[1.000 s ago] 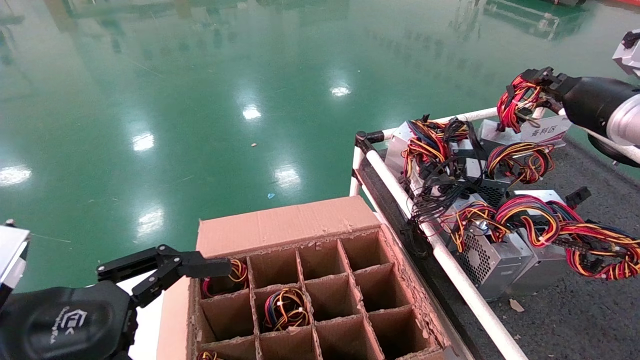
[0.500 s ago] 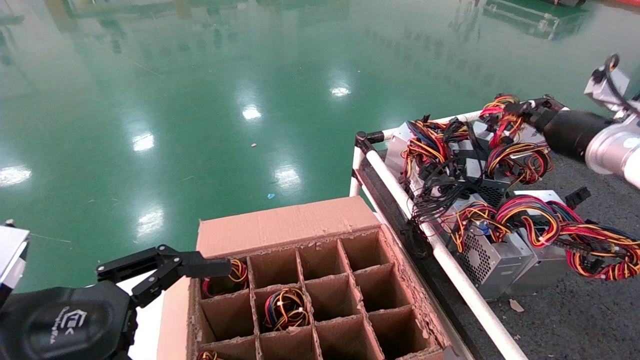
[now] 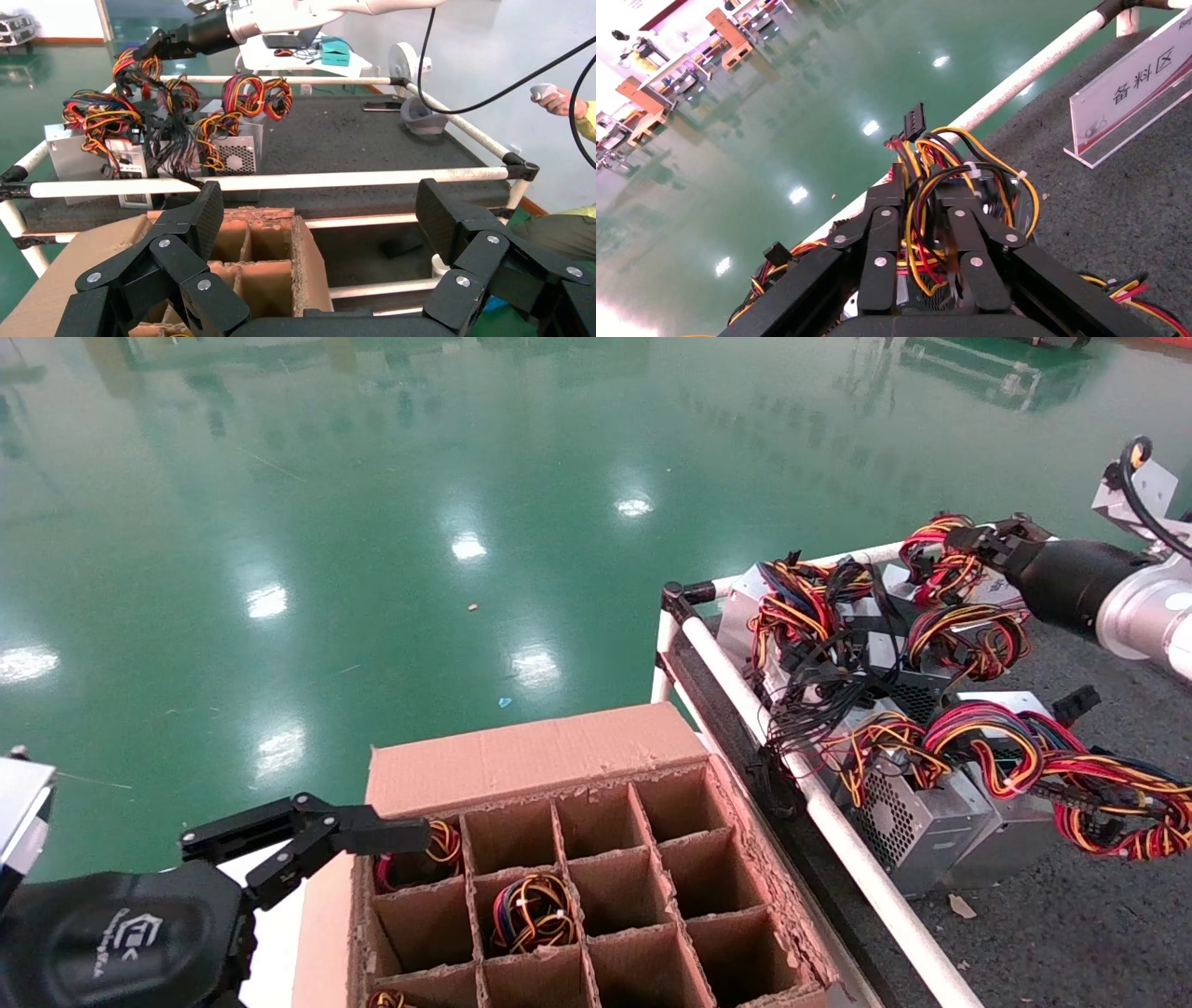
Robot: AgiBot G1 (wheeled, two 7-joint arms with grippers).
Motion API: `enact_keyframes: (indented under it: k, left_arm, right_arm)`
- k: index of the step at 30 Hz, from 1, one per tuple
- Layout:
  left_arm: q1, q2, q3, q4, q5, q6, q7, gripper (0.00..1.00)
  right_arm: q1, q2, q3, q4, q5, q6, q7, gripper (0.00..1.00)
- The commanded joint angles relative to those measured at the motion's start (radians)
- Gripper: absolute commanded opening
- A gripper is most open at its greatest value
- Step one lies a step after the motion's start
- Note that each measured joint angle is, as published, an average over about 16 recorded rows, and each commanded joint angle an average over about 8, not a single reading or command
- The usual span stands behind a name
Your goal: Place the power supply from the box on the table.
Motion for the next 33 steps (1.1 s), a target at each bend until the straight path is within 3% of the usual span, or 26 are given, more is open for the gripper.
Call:
enact_keyframes:
  k: [1,19,33]
  left_arm:
    - [0.000,0.000,0.000,0.000,0.000,0.000,0.000,1.00]
    - [0.000,0.000,0.000,0.000,0.000,0.000,0.000,1.00]
    - [0.000,0.000,0.000,0.000,0.000,0.000,0.000,1.00]
  right_arm:
    - [0.000,-0.001,0.000,0.000,-0.001,0.001,-0.001,1.00]
    - [0.048,0.075,-0.029,0.014,-0.042,-0.105,-0.007,1.00]
    - [0.085,0.096,-0.106,0.008,-0.152,-0.191,-0.037,1.00]
